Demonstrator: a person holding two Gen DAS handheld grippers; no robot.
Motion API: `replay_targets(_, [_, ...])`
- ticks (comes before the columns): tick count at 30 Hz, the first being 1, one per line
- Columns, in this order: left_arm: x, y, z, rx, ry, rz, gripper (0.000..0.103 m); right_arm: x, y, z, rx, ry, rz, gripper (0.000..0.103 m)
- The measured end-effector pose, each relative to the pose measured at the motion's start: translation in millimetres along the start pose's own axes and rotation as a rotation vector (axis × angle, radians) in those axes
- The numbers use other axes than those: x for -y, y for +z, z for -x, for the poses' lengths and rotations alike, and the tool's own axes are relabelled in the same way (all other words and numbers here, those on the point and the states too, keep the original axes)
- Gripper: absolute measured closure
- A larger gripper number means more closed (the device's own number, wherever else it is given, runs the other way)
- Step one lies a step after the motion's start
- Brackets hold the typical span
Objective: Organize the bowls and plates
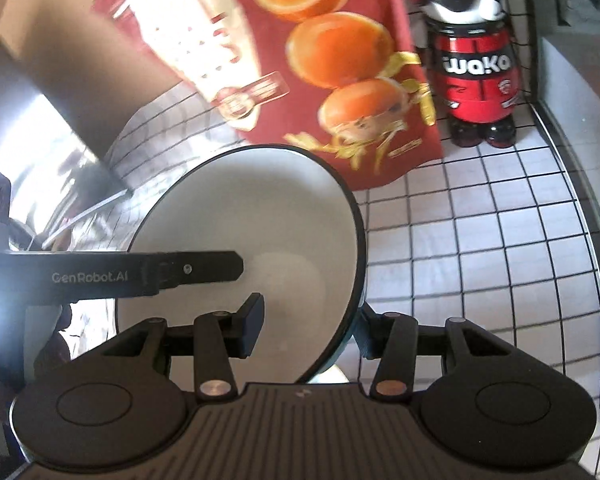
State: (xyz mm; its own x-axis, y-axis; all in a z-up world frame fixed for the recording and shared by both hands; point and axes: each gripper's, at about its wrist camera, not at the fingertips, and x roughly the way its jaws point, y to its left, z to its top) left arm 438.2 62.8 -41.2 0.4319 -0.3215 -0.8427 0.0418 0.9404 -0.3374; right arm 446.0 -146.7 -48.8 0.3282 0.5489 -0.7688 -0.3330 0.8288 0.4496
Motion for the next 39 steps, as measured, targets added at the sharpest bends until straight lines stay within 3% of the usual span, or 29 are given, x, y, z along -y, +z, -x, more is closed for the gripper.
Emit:
replay_targets(4, [-11, -33, 11, -0.045, -0.022, 0.023, 0.072, -13, -19, 6, -0.039, -0.008, 0.048, 0.055])
replay_targets(13, [-27, -88, -15, -0.173, -0.025, 0.053, 0.072, -15, -60, -7, -0.135, -0.060, 0.060, 0.055])
replay_targets(24, [-34, -94, -19, -0.192, -0.012, 0.052, 0.073, -6, -71, -30, -0.183, -0.063, 0.003, 0.055])
replay_targets(39, [-41, -95, -10, -0.171, -0.008, 0.068, 0.080, -6, -70, -29, -0.175, -0.098, 0.031, 0.055])
